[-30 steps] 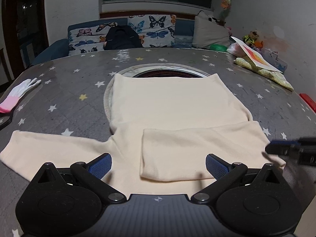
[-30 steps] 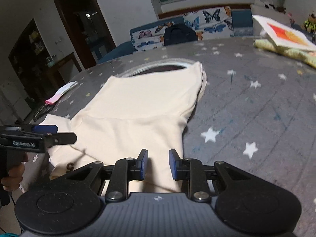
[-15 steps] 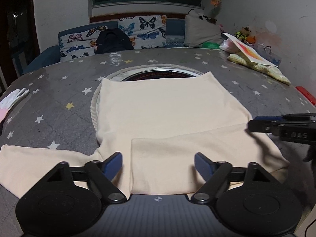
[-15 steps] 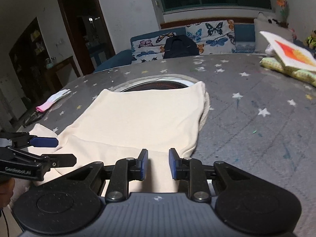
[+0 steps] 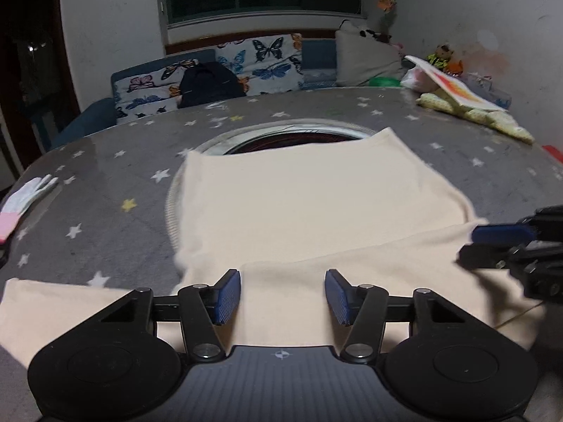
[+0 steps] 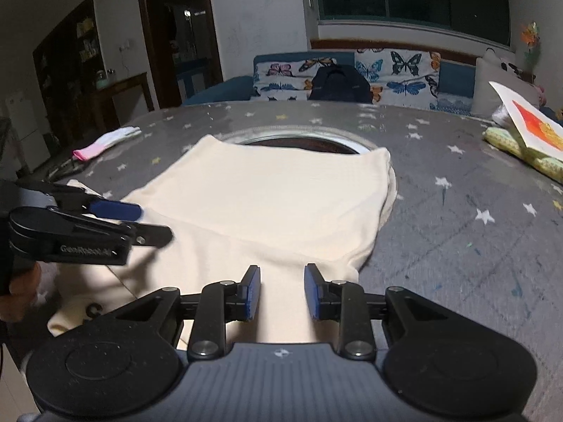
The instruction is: Fold clothes
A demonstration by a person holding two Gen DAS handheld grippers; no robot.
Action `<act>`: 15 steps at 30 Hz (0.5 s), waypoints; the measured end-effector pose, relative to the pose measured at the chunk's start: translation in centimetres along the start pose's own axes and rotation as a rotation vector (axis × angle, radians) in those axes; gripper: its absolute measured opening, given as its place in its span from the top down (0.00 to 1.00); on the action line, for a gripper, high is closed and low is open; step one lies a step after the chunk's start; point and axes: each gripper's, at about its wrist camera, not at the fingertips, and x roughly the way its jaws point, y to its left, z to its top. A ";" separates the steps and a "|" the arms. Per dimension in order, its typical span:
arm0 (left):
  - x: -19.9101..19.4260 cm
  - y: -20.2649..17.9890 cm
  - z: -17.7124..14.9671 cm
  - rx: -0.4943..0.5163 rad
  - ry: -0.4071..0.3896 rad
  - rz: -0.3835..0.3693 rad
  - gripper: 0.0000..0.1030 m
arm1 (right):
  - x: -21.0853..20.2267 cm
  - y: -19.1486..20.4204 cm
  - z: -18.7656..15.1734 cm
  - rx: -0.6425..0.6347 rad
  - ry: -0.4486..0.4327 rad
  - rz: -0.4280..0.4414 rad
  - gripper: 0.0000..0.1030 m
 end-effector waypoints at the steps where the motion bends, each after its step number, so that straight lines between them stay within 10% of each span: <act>1: -0.2 0.3 -0.1 -0.005 -0.002 0.002 0.44 | -0.1 0.1 0.0 -0.002 0.000 -0.001 0.74; 15: -3.1 0.9 -1.9 0.030 -0.045 0.040 0.39 | -1.8 3.7 -1.8 -0.172 0.010 0.013 0.60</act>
